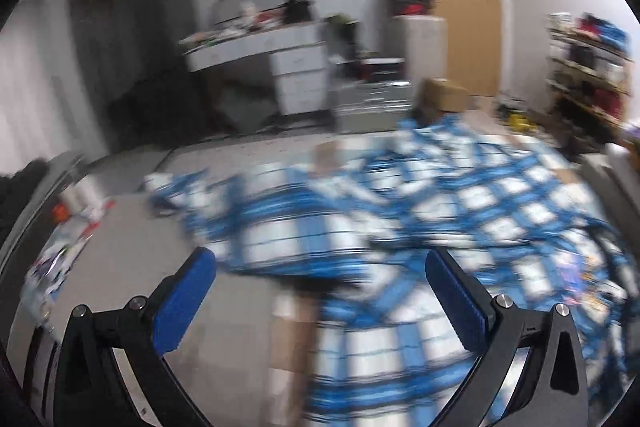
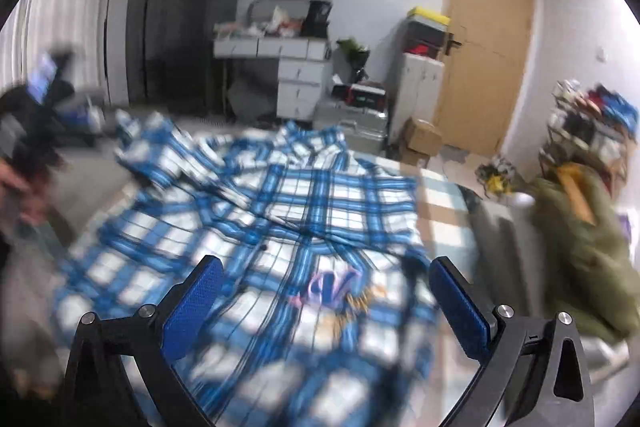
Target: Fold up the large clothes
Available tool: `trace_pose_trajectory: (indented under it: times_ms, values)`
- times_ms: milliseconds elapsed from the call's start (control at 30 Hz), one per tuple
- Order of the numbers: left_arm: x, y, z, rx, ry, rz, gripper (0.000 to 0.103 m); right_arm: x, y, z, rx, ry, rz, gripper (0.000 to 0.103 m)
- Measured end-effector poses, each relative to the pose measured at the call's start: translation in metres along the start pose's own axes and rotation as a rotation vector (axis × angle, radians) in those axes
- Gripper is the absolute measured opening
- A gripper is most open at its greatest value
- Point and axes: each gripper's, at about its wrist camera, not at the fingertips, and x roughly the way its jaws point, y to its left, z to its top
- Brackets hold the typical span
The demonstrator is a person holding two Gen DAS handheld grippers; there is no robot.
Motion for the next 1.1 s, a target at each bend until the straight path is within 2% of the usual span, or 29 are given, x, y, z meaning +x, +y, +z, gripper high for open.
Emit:
trace_pose_trajectory:
  times_ms: [33,133,200,333,433,533,600,667,767,900,1000,1100]
  values:
    - [0.013,0.014,0.002,-0.015,0.028,0.035,0.102,0.029,0.005,0.004,0.014,-0.010,0.051,0.103]
    - [0.045,0.049,0.009,-0.069,0.097,0.122,0.102,0.061,0.001,0.015,0.069,0.004,0.132,0.103]
    - [0.058,0.070,0.015,-0.116,0.123,0.134,0.102,0.083,-0.006,0.014,0.173,0.046,0.227,0.103]
    - [0.097,0.132,0.033,-0.293,0.180,0.122,0.102,0.091,-0.040,0.000,0.441,0.092,0.450,0.103]
    - [0.127,0.169,0.035,-0.391,0.250,0.153,0.102,0.089,-0.063,-0.015,0.561,0.073,0.508,0.103]
    - [0.144,0.190,0.037,-0.425,0.291,0.196,0.102,0.089,-0.084,-0.023,0.674,0.046,0.581,0.103]
    - [0.152,0.198,0.040,-0.456,0.306,0.191,0.102,0.088,-0.093,-0.028,0.735,0.031,0.586,0.103]
    - [0.156,0.198,0.044,-0.480,0.326,0.149,0.102,0.092,-0.095,-0.028,0.767,0.044,0.602,0.103]
    - [0.168,0.179,0.056,-0.425,0.348,0.116,0.102,0.093,-0.095,-0.027,0.772,0.057,0.612,0.103]
    - [0.191,0.154,0.064,-0.318,0.410,0.133,0.102,0.096,-0.092,-0.027,0.765,0.070,0.621,0.103]
    - [0.206,0.147,0.062,-0.334,0.450,0.057,0.102,0.096,-0.092,-0.028,0.768,0.071,0.621,0.103]
    - [0.220,0.144,0.047,-0.296,0.515,0.143,0.101,0.096,-0.092,-0.029,0.775,0.077,0.619,0.103]
